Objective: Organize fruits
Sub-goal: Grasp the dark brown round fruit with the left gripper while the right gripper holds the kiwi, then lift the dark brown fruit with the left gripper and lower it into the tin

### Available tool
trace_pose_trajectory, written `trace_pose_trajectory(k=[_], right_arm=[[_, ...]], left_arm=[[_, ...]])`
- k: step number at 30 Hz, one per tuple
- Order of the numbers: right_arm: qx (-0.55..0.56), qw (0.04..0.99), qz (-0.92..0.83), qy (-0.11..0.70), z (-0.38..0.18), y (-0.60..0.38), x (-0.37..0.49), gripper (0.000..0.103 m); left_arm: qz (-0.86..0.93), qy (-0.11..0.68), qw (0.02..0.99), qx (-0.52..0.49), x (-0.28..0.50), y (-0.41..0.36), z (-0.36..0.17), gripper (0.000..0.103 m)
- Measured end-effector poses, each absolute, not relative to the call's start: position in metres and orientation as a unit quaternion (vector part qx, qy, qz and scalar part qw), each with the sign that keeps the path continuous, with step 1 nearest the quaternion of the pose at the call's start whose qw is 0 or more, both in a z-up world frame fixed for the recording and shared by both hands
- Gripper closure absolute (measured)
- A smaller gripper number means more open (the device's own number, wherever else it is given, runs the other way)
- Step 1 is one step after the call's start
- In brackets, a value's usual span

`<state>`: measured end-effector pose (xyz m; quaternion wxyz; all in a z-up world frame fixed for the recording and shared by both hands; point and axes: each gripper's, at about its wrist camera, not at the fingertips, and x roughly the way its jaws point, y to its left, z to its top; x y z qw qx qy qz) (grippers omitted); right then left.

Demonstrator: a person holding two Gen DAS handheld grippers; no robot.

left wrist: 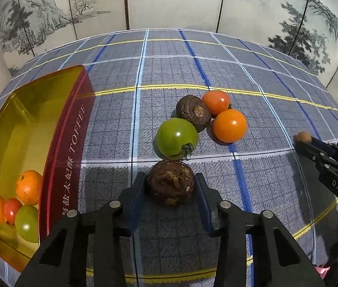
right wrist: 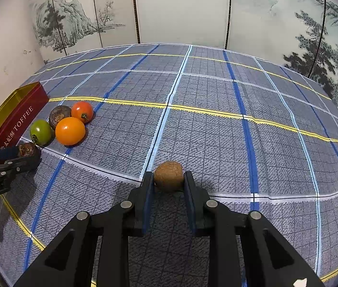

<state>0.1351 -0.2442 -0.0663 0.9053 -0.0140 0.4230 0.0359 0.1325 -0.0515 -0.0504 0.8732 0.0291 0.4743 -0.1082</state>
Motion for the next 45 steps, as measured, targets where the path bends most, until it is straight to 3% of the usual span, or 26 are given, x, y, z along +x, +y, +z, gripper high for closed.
trace_pose_trajectory(k=[11, 25, 45], right_arm=[[-0.015, 0.905, 0.035, 0.423, -0.066, -0.243, 0.135, 0.08], [-0.019, 0.905, 0.033, 0.423, -0.067, -0.243, 0.135, 0.08], [-0.02, 0.905, 0.032, 0.423, -0.066, -0.242, 0.135, 0.08]], left_arm=[[-0.117, 0.474, 0.872, 0.037, 0.112, -0.051, -0.048, 0.062], [-0.117, 0.44, 0.89, 0.019, 0.088, -0.019, -0.003, 0.062], [0.019, 0.421, 0.906, -0.027, 0.128, 0.128, 0.024, 0.062]])
